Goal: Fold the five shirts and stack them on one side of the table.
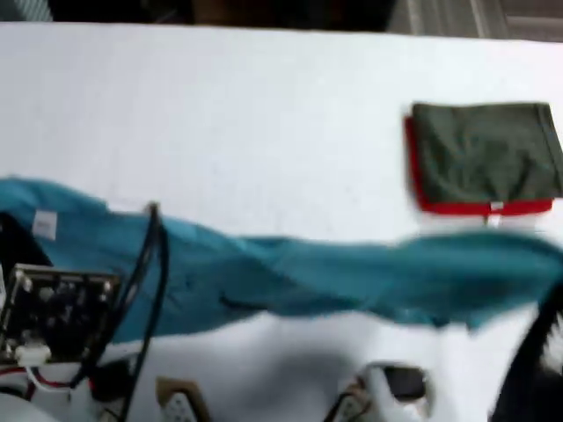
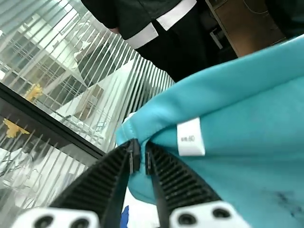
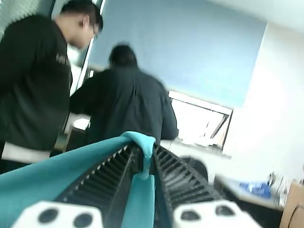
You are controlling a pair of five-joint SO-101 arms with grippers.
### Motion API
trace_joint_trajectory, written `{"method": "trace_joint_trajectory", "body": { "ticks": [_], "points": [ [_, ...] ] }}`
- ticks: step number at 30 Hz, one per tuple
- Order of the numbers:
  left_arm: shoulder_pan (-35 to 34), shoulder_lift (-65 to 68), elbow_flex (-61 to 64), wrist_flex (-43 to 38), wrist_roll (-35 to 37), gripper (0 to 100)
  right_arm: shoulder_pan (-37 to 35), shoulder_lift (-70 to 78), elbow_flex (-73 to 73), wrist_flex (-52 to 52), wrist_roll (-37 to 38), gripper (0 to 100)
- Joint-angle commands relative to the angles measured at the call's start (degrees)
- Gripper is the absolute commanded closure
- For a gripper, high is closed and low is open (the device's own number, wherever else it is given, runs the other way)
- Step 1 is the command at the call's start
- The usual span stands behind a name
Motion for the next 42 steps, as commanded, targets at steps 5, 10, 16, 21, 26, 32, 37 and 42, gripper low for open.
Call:
{"method": "trace_joint_trajectory", "body": {
  "ticks": [5,10,16,21,26,32,37,42],
  "points": [
    [0.3,0.1,-1.2,0.6,1.2,97,0.7,-4.6,0.0,-0.7,0.4,97.9],
    [0.3,0.2,-0.2,0.6,1.2,97,0.7,-3.6,0.1,-0.7,0.1,97.9],
    [0.3,0.4,9.5,-0.5,0.9,97,0.4,4.7,0.1,-0.7,0.2,97.8],
    [0.3,0.6,20.8,-7.2,0.9,97,0.3,15.3,0.1,-0.7,0.4,97.8],
    [0.4,0.7,31.6,-16.0,0.9,97,0.2,25.6,0.1,-0.7,0.4,97.8],
    [6.6,0.8,41.3,-25.7,0.9,97,0.2,38.3,-0.2,-0.7,0.4,97.8],
    [12.4,4.7,44.8,-33.7,-1.7,97,0.4,48.0,-0.5,-3.9,0.4,97.8],
    [12.9,20.0,41.6,-40.0,-5.4,97,0.3,55.7,-0.5,-6.9,0.4,97.8]
  ]
}}
